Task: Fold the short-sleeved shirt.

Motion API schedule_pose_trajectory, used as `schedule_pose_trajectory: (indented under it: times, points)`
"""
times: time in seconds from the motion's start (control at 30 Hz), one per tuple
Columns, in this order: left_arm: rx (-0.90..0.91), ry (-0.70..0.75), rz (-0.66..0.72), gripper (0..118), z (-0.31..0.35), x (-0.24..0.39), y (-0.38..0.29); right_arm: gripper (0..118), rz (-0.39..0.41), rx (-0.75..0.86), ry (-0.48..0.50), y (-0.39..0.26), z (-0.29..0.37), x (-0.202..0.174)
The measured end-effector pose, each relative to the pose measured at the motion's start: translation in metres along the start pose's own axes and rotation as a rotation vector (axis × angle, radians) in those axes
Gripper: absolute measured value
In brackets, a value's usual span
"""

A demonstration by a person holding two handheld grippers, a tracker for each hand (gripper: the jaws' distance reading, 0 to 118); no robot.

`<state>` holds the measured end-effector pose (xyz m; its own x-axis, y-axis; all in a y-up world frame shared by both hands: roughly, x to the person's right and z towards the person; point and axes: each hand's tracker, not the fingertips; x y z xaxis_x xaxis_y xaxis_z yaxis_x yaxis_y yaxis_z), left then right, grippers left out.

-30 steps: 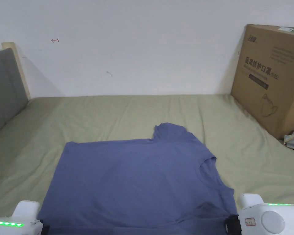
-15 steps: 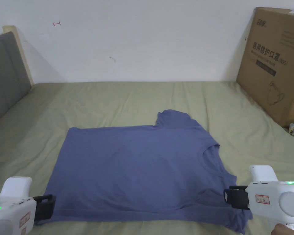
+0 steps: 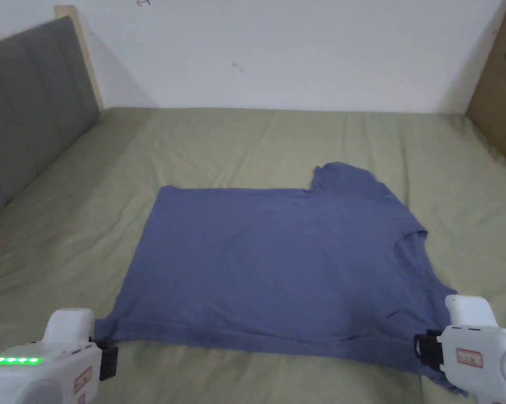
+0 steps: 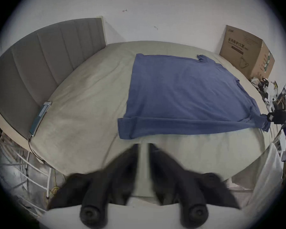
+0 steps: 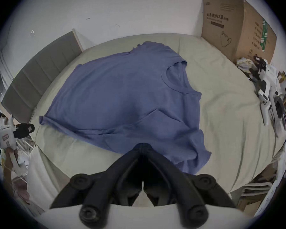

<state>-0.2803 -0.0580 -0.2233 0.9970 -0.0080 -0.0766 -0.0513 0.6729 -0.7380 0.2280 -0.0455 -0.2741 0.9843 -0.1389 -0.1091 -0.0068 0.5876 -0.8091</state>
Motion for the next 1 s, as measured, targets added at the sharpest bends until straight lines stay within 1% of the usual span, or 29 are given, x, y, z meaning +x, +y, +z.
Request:
schedule_pose_trajectory:
  times: [0.03,0.07,0.1,0.13,0.17,0.33,0.37,0.4,0.47,0.5,0.57,0.67,0.77,0.8,0.83,0.87,0.9,1.0]
  points:
    - [-0.007,0.001,0.002,38,-0.004,-0.004,0.003,1,-0.001,0.000,0.000,0.001,-0.001,0.001]
    - [-0.025,0.010,0.008,71,-0.008,-0.007,0.008,1,-0.003,-0.002,0.002,0.002,-0.002,0.002]
    - [-0.041,0.013,0.008,97,-0.014,-0.010,0.012,1,-0.007,-0.005,0.003,0.003,-0.003,0.003]
    - [-0.035,0.019,0.012,106,-0.018,-0.012,0.015,1,-0.009,-0.008,0.003,0.004,-0.003,0.003]
    - [-0.026,0.030,0.019,103,-0.022,-0.014,0.018,1,-0.010,-0.009,0.002,0.005,-0.004,0.004]
    - [-0.064,0.022,0.058,103,-0.059,-0.024,0.045,1,-0.025,-0.030,-0.005,0.005,-0.012,0.010]
    - [-0.069,0.006,0.061,99,-0.065,-0.025,0.047,1,-0.026,-0.035,-0.008,0.004,-0.012,0.011]
    - [-0.062,-0.003,0.069,88,-0.069,-0.025,0.047,1,-0.028,-0.040,-0.011,0.003,-0.012,0.011]
    - [-0.085,-0.016,0.080,31,-0.077,-0.023,0.049,1,-0.037,-0.051,-0.015,0.001,-0.013,0.014]
    - [-0.100,0.003,0.076,4,-0.079,-0.020,0.049,1,-0.041,-0.058,-0.019,0.000,-0.014,0.016]
    - [-0.065,0.015,0.035,3,-0.076,-0.016,0.044,1,-0.046,-0.063,-0.026,-0.001,-0.012,0.020]
    - [-0.069,-0.018,0.048,2,-0.072,-0.016,0.044,1,-0.058,-0.062,-0.035,0.001,-0.008,0.026]
    - [-0.056,-0.009,0.067,2,-0.068,-0.019,0.045,2,-0.082,-0.032,-0.030,0.004,0.000,0.032]
    - [-0.055,-0.011,0.074,2,-0.067,-0.021,0.046,12,-0.091,-0.010,-0.030,0.005,0.005,0.032]
    - [-0.056,-0.019,0.078,2,-0.067,-0.022,0.047,42,-0.094,-0.003,-0.033,0.007,0.009,0.034]
    - [-0.056,-0.019,0.077,2,-0.065,-0.021,0.048,65,-0.093,0.000,-0.034,0.008,0.012,0.035]
    - [-0.054,-0.017,0.070,2,-0.063,-0.020,0.048,75,-0.090,0.010,-0.039,0.010,0.014,0.037]
    - [-0.043,-0.013,0.052,2,-0.059,-0.020,0.049,75,-0.074,0.021,-0.089,0.011,0.018,0.045]
